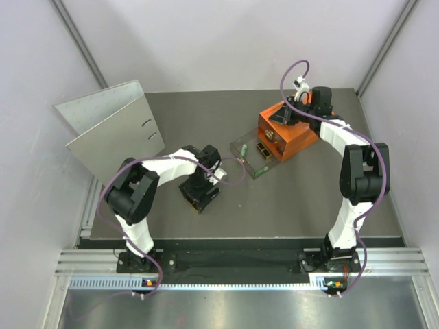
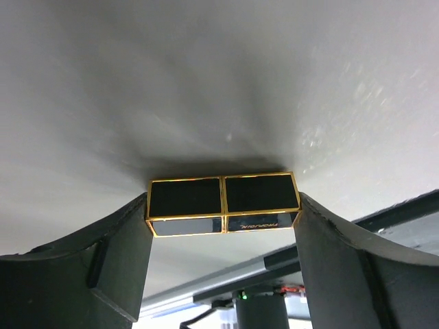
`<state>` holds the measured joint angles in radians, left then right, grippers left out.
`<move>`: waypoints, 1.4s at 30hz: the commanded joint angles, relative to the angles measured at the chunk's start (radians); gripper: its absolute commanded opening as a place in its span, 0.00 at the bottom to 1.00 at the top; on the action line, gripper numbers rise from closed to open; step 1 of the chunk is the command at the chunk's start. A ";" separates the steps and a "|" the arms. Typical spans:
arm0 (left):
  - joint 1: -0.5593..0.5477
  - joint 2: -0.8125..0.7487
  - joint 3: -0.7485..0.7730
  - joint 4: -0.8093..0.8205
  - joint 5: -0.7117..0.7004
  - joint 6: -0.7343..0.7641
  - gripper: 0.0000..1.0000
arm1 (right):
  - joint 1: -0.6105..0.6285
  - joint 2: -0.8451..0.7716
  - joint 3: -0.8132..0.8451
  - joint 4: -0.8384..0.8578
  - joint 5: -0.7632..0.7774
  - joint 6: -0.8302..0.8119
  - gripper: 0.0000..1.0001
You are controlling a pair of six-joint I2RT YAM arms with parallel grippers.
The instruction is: Organize the makeup
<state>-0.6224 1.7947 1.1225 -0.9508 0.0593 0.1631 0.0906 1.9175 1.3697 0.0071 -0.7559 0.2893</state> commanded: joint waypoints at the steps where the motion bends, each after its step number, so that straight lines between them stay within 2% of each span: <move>1: 0.004 0.011 0.127 0.004 0.000 0.024 0.08 | 0.011 0.163 -0.118 -0.381 0.152 -0.087 0.10; 9: 0.004 0.071 0.449 -0.094 0.025 0.041 0.04 | 0.011 0.164 -0.118 -0.377 0.148 -0.085 0.10; 16: -0.003 0.201 0.785 -0.054 0.154 0.012 0.03 | 0.011 0.166 -0.116 -0.375 0.148 -0.082 0.10; 19: -0.029 0.242 0.877 -0.020 0.163 0.000 0.04 | 0.011 0.166 -0.116 -0.375 0.147 -0.082 0.10; 26: -0.095 0.356 0.941 0.099 0.169 -0.043 0.05 | 0.011 0.164 -0.118 -0.374 0.147 -0.081 0.10; 31: -0.141 0.413 0.947 0.190 0.160 -0.056 0.15 | 0.011 0.164 -0.121 -0.375 0.147 -0.084 0.10; 32: -0.148 0.420 0.950 0.202 0.145 -0.057 0.23 | 0.011 0.164 -0.120 -0.378 0.147 -0.082 0.10; 34: -0.161 0.439 0.955 0.204 0.128 -0.045 0.26 | 0.011 0.163 -0.124 -0.377 0.145 -0.084 0.10; 39: -0.177 0.451 0.942 0.208 0.071 -0.028 0.52 | 0.011 0.158 -0.130 -0.375 0.147 -0.084 0.10; 42: -0.178 0.450 0.935 0.216 0.045 -0.023 0.58 | 0.012 0.155 -0.132 -0.374 0.147 -0.084 0.10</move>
<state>-0.8009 2.2486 2.0331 -0.7795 0.1608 0.1257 0.0895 1.9179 1.3689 0.0113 -0.7616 0.2893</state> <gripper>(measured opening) 0.778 0.097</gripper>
